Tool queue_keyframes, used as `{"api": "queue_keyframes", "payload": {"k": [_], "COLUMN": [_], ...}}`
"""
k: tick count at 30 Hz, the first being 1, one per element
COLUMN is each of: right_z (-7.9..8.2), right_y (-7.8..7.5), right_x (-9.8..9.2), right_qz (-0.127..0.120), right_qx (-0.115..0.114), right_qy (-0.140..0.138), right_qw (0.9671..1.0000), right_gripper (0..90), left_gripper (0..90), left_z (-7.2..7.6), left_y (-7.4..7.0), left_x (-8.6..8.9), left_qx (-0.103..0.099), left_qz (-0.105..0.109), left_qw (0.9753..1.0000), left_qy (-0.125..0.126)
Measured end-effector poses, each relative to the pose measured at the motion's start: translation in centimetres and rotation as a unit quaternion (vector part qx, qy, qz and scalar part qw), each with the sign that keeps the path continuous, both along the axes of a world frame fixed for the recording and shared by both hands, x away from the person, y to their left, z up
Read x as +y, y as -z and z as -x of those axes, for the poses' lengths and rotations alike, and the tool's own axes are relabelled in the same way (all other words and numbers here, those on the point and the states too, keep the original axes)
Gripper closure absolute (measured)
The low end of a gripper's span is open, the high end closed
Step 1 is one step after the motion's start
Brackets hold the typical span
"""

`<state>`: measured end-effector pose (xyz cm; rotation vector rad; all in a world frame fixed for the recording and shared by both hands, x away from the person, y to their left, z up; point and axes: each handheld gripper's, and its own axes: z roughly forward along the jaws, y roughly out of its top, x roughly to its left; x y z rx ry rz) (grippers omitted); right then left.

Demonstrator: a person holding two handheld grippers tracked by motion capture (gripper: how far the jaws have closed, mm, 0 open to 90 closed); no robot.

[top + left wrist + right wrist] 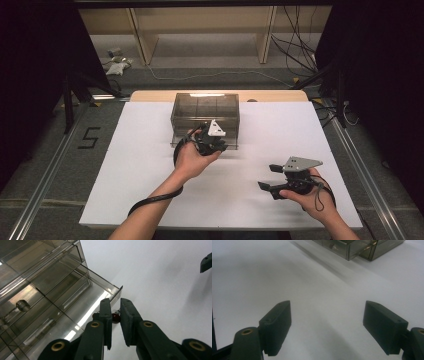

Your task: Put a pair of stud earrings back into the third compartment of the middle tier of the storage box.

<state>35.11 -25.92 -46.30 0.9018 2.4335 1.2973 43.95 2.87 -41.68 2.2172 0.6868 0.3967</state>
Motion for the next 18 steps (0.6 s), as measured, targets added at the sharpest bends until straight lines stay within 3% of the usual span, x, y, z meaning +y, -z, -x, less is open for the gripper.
{"api": "queue_keyframes", "payload": {"k": [18], "right_z": [0.0], "right_y": [0.0], "right_x": [-0.1], "right_qz": [0.001], "right_qx": [0.000], "right_qy": [-0.001], "right_qw": [1.0000], "right_gripper": [23.5], "left_gripper": [80.0], "left_z": [-1.1], "left_y": [-0.5], "left_x": [-0.1], "left_qx": [-0.014], "left_qz": [-0.011], "left_qw": [0.9998], "left_qy": [-0.007]}}
